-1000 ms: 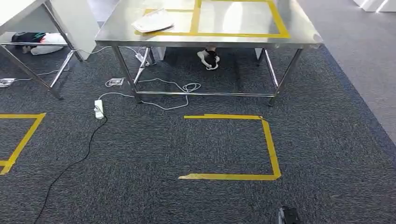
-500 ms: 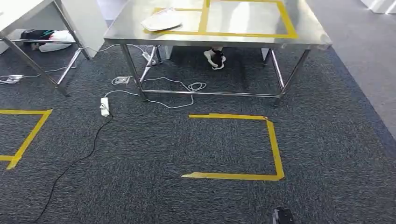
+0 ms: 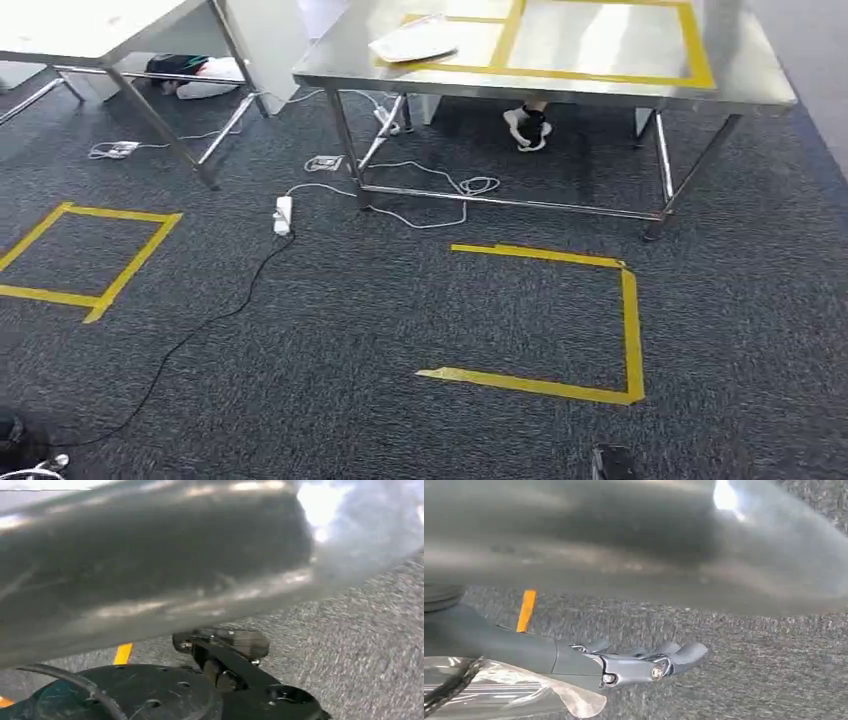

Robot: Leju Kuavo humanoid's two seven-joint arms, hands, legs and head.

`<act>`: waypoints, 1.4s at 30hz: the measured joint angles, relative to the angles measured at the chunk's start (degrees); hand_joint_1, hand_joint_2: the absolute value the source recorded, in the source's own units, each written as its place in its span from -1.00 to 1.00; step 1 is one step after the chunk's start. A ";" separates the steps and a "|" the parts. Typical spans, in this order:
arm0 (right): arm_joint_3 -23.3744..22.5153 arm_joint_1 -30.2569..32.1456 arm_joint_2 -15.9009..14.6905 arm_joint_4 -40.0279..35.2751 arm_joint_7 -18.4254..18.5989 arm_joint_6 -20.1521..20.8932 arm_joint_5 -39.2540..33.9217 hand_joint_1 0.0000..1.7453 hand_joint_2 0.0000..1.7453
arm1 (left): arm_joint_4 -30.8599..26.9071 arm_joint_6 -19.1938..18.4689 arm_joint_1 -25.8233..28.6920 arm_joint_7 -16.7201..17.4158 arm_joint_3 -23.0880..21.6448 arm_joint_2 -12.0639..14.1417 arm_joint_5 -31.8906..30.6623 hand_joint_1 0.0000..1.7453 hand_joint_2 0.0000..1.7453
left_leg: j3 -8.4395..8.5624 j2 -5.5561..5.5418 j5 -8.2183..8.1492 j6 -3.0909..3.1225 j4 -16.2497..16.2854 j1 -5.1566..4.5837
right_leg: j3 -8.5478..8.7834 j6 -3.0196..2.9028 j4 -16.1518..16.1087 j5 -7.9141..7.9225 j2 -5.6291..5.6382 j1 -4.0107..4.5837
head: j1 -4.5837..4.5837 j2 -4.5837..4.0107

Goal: Take the parts from the cabinet and place them on the table.

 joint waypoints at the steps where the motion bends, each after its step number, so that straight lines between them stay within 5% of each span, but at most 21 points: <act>1: 0.00 -0.09 0.00 0.00 0.00 0.02 0.07 -1.00 -1.00 | 0.00 -0.02 0.06 0.00 0.04 0.00 -0.04 -1.00 -1.00 | 2.30 0.34 2.24 0.22 -4.31 -0.01 | 0.10 0.05 0.00 -0.07 -0.55 0.01 | 0.02 0.00; 2: 0.00 -0.18 0.00 0.00 0.00 0.00 0.07 -1.00 -1.00 | 0.00 -0.02 0.03 0.00 0.07 0.00 -0.06 -1.00 -1.00 | 5.41 1.37 4.61 0.60 -10.04 -0.12 | 0.29 0.11 -0.01 -0.14 -1.19 0.02 | 0.00 0.00; 3: 0.00 -0.22 0.02 0.00 0.00 0.00 0.11 -1.00 -1.00 | 0.00 -0.02 -0.05 -0.02 0.11 0.02 -0.11 -1.00 -1.00 | 7.87 4.07 5.57 1.15 -14.60 -0.46 | 0.50 0.25 -0.02 -0.24 -1.70 0.07 | 0.02 0.00; 4: 0.00 -0.21 0.02 0.00 -0.02 0.00 0.13 -1.00 -1.00 | 0.00 -0.02 -0.35 -0.02 0.13 0.02 -0.11 -1.00 -1.00 | 8.30 5.38 4.62 1.49 -15.97 -1.20 | 0.39 0.72 0.19 -0.54 -2.28 0.52 | -0.04 0.00; 8: 0.02 -0.56 0.11 -0.04 -0.02 -0.09 0.35 -1.00 -1.00 | 0.00 -0.02 -0.11 -0.05 0.70 0.00 -0.28 -1.00 -1.00 | 7.68 2.78 5.19 2.66 -16.31 -1.07 | 0.98 1.89 -0.18 -0.73 -4.56 0.49 | -0.11 0.00; 10: 0.02 -0.66 0.09 -0.11 -0.07 -0.22 0.41 -1.00 -1.00 | 0.00 -0.04 -0.13 -0.07 0.98 -0.07 -0.70 -1.00 -1.00 | 7.94 1.82 5.75 3.34 -16.64 -0.62 | -1.05 2.31 3.50 -3.71 0.81 0.21 | 0.37 0.00; 13: 0.02 -0.03 0.09 -0.11 0.02 -0.22 0.46 -1.00 -1.00 | 0.00 -0.11 -0.38 -0.07 1.31 -0.15 -0.96 -1.00 -1.00 | 7.43 -0.44 5.94 3.67 -16.53 -0.76 | -7.83 2.34 17.24 -9.41 3.02 0.26 | 0.46 0.00; 15: 0.02 0.12 0.09 -0.11 0.02 -0.22 0.52 -1.00 -1.00 | 0.00 -0.11 -0.35 -0.04 1.44 -0.15 -1.00 -1.00 -1.00 | 7.49 -1.98 5.95 3.66 -16.39 -0.81 | -8.22 2.23 16.98 -7.30 3.14 0.28 | 0.42 0.00; 17: 0.02 -0.01 0.09 -0.11 0.02 -0.22 0.52 -1.00 -1.00 | 0.00 -0.11 -0.38 -0.04 1.51 -0.15 -1.03 -1.00 -1.00 | 7.63 -3.60 5.88 3.56 -16.17 -0.80 | -4.18 2.04 7.65 -1.42 3.89 0.17 | 0.44 0.00; 18: 0.02 -0.03 0.09 -0.11 0.02 -0.22 0.55 -1.00 -1.00 | 0.00 -0.13 -0.41 -0.04 1.51 -0.18 -1.05 -1.00 -1.00 | 7.61 -4.12 5.80 3.41 -16.03 -0.78 | -2.43 1.99 3.78 0.44 5.64 -0.01 | 0.44 0.00; 19: 0.02 -0.11 0.09 -0.11 0.02 -0.22 0.63 -1.00 -1.00 | 0.00 -0.18 -0.47 -0.04 1.53 -0.20 -1.25 -1.00 -1.00 | 7.38 -4.73 5.76 3.05 -15.80 -0.91 | -1.47 1.85 1.71 -0.37 9.58 -0.37 | 0.37 0.00; 23: 0.02 0.06 0.09 -0.11 0.00 -0.31 1.11 -1.00 -1.00 | 0.00 -0.24 -0.47 -0.07 2.19 -0.17 -2.01 -1.00 -1.00 | 6.07 -7.67 6.34 1.50 -15.36 -0.50 | -0.81 0.76 0.95 -0.13 7.41 -0.10 | 0.37 0.00; 26: -0.02 -0.13 0.13 -0.13 -0.02 -0.42 1.38 -1.00 -1.00 | 0.00 -0.26 -0.63 -0.09 2.56 -0.13 -2.27 -1.00 -1.00 | 3.60 -1.44 2.34 0.47 -9.51 -0.45 | -0.54 -0.23 0.64 -0.05 4.78 -0.17 | -0.29 0.00; 29: 0.00 0.31 0.13 -0.13 0.02 -0.39 1.55 -1.00 -1.00 | 0.00 -0.30 -0.95 -0.09 2.99 -0.15 -3.04 -1.00 -1.00 | -2.00 -0.19 -2.59 -0.20 2.69 0.01 | -0.60 -0.32 0.66 -0.27 1.57 0.01 | -0.24 0.00; 32: 0.00 0.09 0.13 -0.13 0.00 -0.42 1.75 -1.00 -1.00 | 0.00 -0.42 -0.58 -0.09 3.50 -0.13 -3.67 -1.00 -1.00 | 2.36 0.41 2.41 -0.07 -4.84 0.22 | -0.44 -0.17 0.66 -0.50 -0.59 0.01 | -0.24 0.00; 33: 0.00 0.00 0.13 -0.13 0.02 -0.42 1.81 -1.00 -1.00 | 0.00 -0.42 -0.60 -0.09 3.58 -0.13 -3.82 -1.00 -1.00 | 5.50 1.89 4.60 0.27 -10.40 0.08 | -0.08 0.00 0.66 -0.61 -1.22 0.01 | -0.26 0.00; 34: 0.00 -0.08 0.13 -0.13 0.02 -0.42 1.92 -1.00 -1.00 | 0.00 -0.42 -0.75 -0.09 3.78 -0.13 -4.04 -1.00 -1.00 | 7.71 5.20 4.74 0.73 -14.61 -0.29 | 0.31 0.21 0.66 -0.75 -1.81 0.12 | -0.24 0.00; 38: 0.00 -0.37 0.20 -0.13 0.00 -0.48 2.29 -1.00 -1.00 | 0.00 -0.44 -0.88 -0.09 4.31 -0.11 -5.12 -1.00 -1.00 | 7.44 3.35 4.25 1.85 -15.24 -0.99 | 0.92 1.67 0.24 -1.13 -4.05 0.39 | -0.15 0.00; 39: 0.00 -0.47 0.26 -0.18 0.00 -0.48 2.40 -1.00 -1.00 | 0.00 -0.44 -0.82 -0.11 4.63 -0.13 -5.33 -1.00 -1.00 | 7.90 2.65 4.87 2.48 -15.97 -0.52 | 0.79 2.13 0.36 -1.47 -3.78 0.29 | -0.26 0.00; 41: 0.00 -0.55 0.24 -0.17 -0.09 -0.59 2.45 -1.00 -1.00 | 0.00 -0.57 -0.82 -0.20 4.92 -0.15 -5.79 -1.00 -1.00 | 7.71 1.71 5.14 3.07 -16.10 -0.35 | -1.40 2.33 5.03 -4.81 1.37 0.17 | 0.31 0.00; 42: 0.00 -0.36 0.24 -0.17 -0.09 -0.59 2.47 -1.00 -1.00 | 0.00 -0.59 -1.00 -0.28 5.03 -0.17 -6.16 -1.00 -1.00 | 7.59 0.91 5.13 3.17 -16.10 -0.41 | -3.82 2.32 10.02 -7.16 2.40 0.20 | 0.37 0.00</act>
